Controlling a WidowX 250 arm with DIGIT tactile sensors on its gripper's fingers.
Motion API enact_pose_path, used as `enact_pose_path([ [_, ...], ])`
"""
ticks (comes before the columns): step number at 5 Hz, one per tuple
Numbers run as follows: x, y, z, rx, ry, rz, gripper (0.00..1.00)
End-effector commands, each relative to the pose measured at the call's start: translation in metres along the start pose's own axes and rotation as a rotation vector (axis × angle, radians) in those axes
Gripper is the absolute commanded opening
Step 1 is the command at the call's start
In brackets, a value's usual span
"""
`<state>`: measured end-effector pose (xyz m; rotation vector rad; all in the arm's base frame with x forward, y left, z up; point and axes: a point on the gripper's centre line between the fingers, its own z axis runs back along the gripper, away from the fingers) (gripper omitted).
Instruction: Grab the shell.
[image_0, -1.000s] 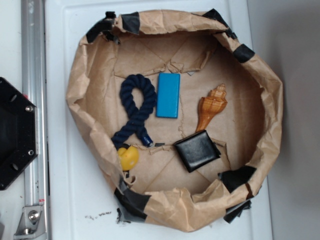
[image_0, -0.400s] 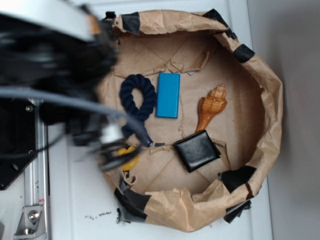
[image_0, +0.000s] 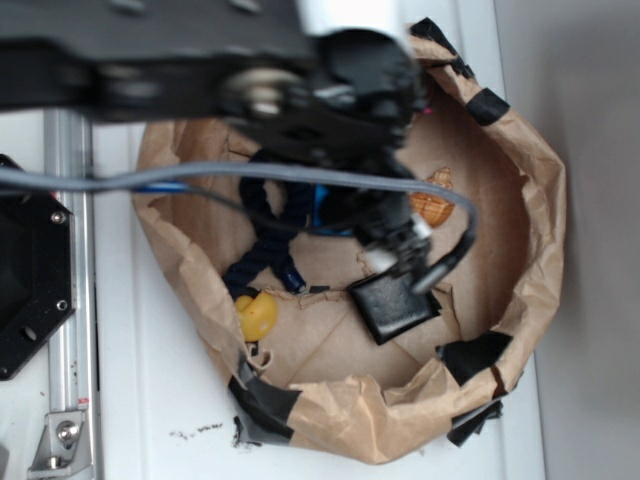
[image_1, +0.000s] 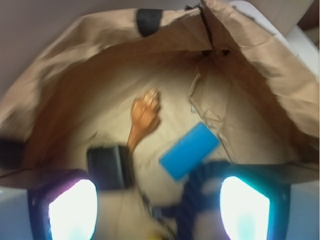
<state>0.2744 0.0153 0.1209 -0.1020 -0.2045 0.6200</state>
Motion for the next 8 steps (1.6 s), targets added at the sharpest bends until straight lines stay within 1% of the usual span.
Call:
enact_pose_path([
  [1, 0.041, 0.002, -0.052, 0.045, -0.072, 0.121, 1.00],
  [2, 0.048, -0.005, -0.075, 0.052, -0.077, 0.092, 1.00],
  [3, 0.043, -0.019, -0.094, 0.065, -0.062, 0.049, 1.00],
  [4, 0.027, -0.020, -0.094, 0.071, -0.030, 0.064, 0.00],
  [5, 0.016, -0.021, -0.079, 0.132, 0.008, 0.095, 0.00],
  [6, 0.025, -0.026, -0.030, 0.151, -0.005, -0.088, 0.00],
  [7, 0.036, -0.029, 0.019, 0.099, -0.035, -0.335, 0.00],
  [8, 0.038, -0.022, 0.070, -0.040, -0.052, -0.490, 0.00],
])
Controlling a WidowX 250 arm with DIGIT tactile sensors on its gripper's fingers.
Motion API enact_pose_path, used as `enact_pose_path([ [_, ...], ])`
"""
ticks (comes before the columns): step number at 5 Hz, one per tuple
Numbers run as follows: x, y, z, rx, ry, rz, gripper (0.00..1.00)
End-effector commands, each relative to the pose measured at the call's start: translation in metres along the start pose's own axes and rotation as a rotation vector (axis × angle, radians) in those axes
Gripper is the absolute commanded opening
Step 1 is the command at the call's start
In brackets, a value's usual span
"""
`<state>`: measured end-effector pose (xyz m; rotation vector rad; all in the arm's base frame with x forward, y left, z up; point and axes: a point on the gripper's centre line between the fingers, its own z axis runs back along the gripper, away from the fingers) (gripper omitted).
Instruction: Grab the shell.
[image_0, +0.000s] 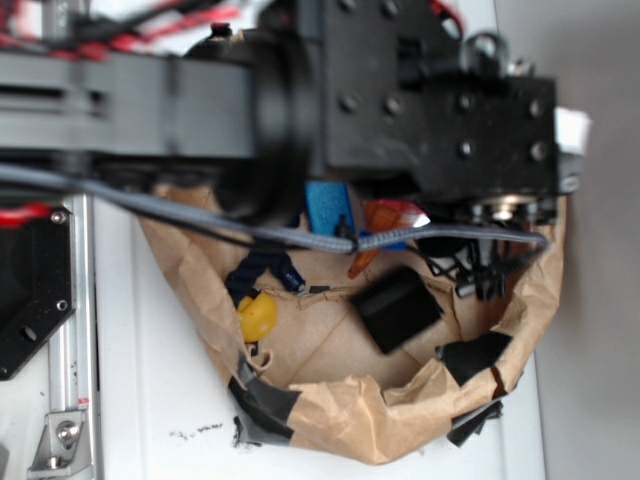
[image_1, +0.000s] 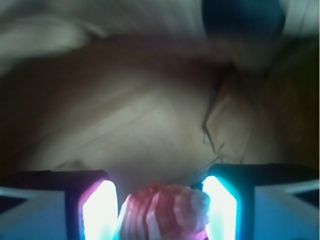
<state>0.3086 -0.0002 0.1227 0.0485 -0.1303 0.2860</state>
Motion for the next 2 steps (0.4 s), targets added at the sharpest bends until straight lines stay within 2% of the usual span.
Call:
enact_pose_path([
  [1, 0.0059, 0.0298, 0.0893, -0.147, -0.151, -0.209, 0.00],
  [2, 0.0053, 0.0311, 0.0894, -0.143, -0.168, -0.209, 0.00],
])
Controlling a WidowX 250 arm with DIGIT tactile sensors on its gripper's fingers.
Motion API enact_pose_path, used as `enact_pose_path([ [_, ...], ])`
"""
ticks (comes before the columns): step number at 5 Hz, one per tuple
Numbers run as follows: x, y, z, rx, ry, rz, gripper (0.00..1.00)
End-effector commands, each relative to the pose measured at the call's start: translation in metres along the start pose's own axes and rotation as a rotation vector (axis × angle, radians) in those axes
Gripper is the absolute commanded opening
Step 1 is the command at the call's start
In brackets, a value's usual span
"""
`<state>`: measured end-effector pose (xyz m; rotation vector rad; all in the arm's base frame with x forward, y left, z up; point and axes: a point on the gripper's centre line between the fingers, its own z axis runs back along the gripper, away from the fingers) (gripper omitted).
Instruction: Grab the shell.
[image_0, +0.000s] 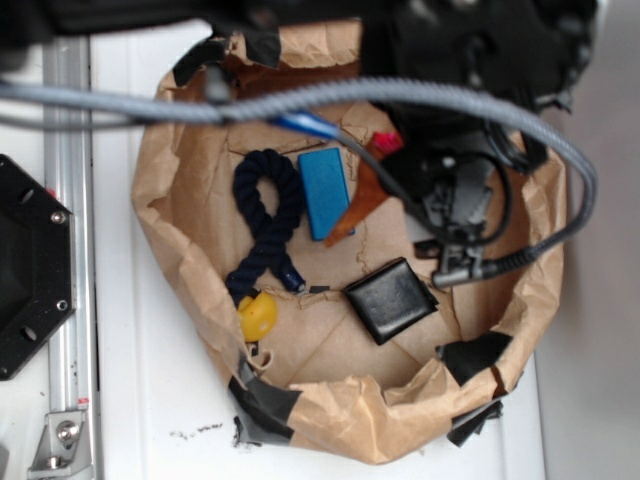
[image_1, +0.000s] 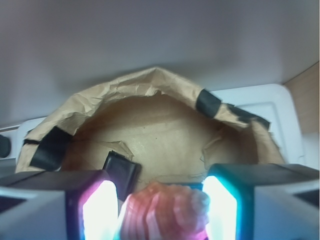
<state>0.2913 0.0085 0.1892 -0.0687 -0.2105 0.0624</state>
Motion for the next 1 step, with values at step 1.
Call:
enact_pose_path([
  [1, 0.0126, 0.0144, 0.0173, 0.035, -0.095, 0.012, 0.00],
])
